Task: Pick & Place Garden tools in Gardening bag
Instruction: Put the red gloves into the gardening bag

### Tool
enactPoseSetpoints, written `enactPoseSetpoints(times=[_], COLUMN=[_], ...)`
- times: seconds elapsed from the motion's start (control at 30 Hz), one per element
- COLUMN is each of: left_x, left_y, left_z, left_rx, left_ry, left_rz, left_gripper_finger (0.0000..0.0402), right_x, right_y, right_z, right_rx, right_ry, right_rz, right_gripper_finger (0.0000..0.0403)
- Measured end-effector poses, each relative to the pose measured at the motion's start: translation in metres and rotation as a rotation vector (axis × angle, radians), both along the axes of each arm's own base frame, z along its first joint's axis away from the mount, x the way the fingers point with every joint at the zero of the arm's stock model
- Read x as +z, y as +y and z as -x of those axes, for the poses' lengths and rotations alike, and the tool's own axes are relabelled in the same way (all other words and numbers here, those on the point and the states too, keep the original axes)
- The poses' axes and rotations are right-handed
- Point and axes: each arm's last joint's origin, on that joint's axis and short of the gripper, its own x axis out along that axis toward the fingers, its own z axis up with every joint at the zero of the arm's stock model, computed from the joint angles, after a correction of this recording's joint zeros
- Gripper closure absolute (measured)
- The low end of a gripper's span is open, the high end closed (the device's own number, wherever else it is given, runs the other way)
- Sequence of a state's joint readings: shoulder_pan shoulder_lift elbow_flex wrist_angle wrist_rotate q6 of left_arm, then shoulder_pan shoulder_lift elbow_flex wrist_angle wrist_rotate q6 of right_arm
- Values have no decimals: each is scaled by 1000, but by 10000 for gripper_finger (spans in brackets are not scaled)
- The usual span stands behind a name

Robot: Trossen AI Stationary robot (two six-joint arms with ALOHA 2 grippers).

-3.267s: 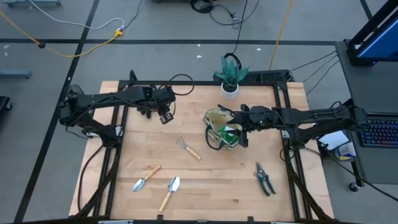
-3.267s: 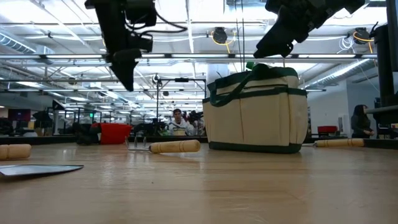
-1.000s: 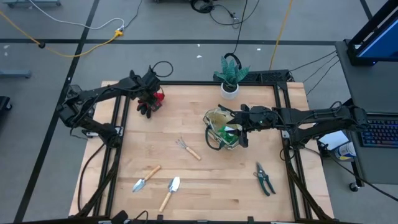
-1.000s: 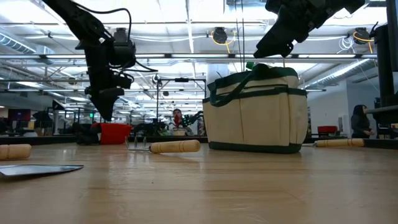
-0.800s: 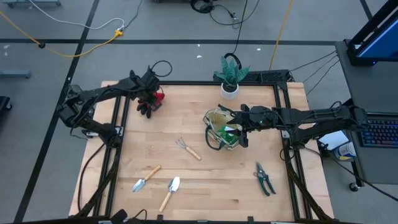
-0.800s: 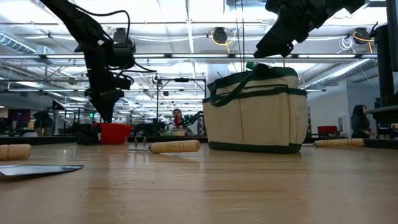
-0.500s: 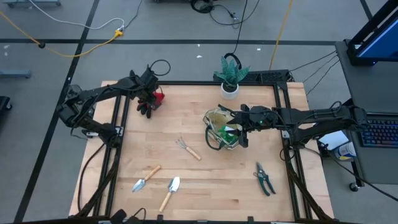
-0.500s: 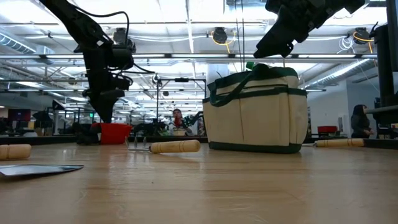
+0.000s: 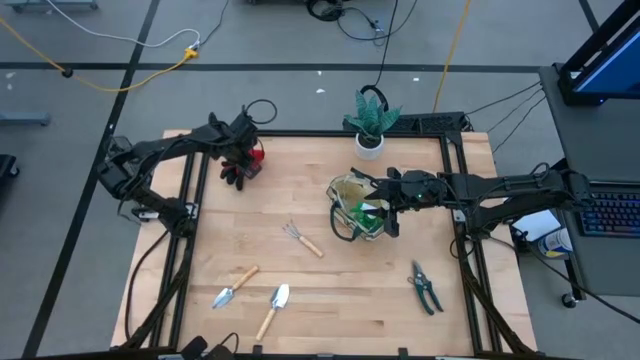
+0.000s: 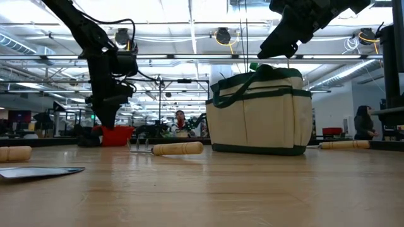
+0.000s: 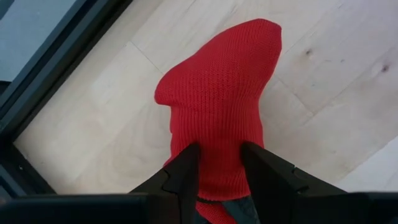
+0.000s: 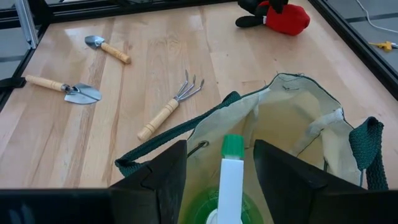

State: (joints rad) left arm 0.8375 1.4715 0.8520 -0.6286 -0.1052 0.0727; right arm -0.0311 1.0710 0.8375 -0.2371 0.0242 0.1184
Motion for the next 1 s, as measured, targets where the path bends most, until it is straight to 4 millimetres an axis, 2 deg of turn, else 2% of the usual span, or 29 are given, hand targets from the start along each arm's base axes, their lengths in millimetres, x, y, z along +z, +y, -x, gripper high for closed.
enactPoseSetpoints(times=[0.47, 0.57, 0.73, 1.0], left_x=[0, 0, 0, 1], left_y=[1, 1, 1, -5], left_z=[0, 0, 0, -5], left_rx=[7, 17, 32, 6], left_ry=[13, 11, 8, 8], left_rz=[-17, -16, -16, -19], left_gripper_finger=[275, 304, 386, 396], right_x=[0, 0, 0, 0], right_y=[0, 0, 0, 0], right_z=[0, 0, 0, 0], right_rx=[0, 0, 0, 0], right_ry=[0, 0, 0, 0], right_rz=[0, 0, 0, 0], right_gripper_finger=[222, 222, 222, 222])
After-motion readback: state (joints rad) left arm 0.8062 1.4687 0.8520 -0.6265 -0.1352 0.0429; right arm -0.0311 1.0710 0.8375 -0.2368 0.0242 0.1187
